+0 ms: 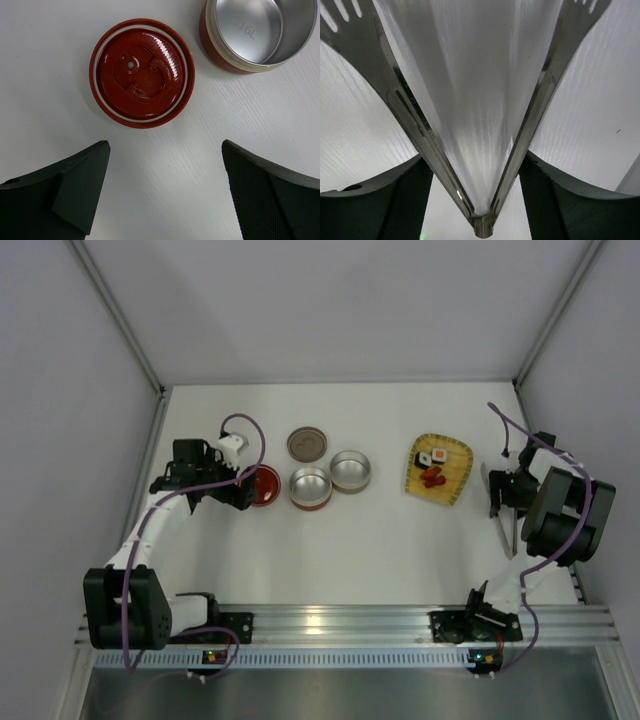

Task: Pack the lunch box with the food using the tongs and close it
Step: Pick up the clamp at the center of the board, then pick up the fake food from the plate, then place the fake food in the packing box.

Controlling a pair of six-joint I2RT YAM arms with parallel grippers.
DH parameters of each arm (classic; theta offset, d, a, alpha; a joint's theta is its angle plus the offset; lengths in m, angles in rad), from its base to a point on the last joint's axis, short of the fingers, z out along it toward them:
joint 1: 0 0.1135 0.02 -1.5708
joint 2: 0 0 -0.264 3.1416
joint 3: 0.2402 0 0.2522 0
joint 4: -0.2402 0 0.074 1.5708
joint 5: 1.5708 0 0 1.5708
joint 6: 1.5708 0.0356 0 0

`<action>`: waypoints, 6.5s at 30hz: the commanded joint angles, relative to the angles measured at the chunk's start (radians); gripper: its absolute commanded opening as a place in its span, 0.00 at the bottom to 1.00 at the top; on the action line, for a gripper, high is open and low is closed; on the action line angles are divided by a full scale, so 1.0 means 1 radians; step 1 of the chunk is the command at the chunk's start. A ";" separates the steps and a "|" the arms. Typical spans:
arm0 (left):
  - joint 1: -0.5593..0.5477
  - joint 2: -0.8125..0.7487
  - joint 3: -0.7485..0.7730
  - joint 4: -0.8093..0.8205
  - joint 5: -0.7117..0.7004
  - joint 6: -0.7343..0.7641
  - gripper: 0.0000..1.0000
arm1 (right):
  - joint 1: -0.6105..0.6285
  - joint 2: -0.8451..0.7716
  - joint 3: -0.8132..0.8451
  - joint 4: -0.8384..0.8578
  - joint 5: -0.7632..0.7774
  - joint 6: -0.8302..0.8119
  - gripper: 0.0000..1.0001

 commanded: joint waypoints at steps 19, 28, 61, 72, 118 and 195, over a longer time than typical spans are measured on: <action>0.005 0.003 0.049 0.016 0.050 -0.035 0.98 | -0.077 -0.194 0.302 -0.247 -0.296 -0.088 0.48; 0.005 0.003 0.074 -0.001 0.059 -0.047 0.98 | -0.087 -0.254 0.400 -0.377 -0.386 -0.132 0.42; 0.005 0.002 0.138 -0.140 0.148 -0.008 0.98 | 0.104 -0.388 0.311 -0.523 -0.457 -0.499 0.46; 0.005 0.022 0.147 -0.146 0.185 -0.001 0.98 | 0.158 -0.371 0.273 -0.451 -0.372 -0.525 0.46; 0.005 0.082 0.190 -0.191 0.187 0.029 0.98 | 0.334 -0.029 0.558 -0.425 -0.317 -0.842 0.52; 0.167 0.197 0.200 -0.182 0.271 -0.104 0.98 | 1.019 0.123 0.877 -0.381 -0.219 -0.442 0.24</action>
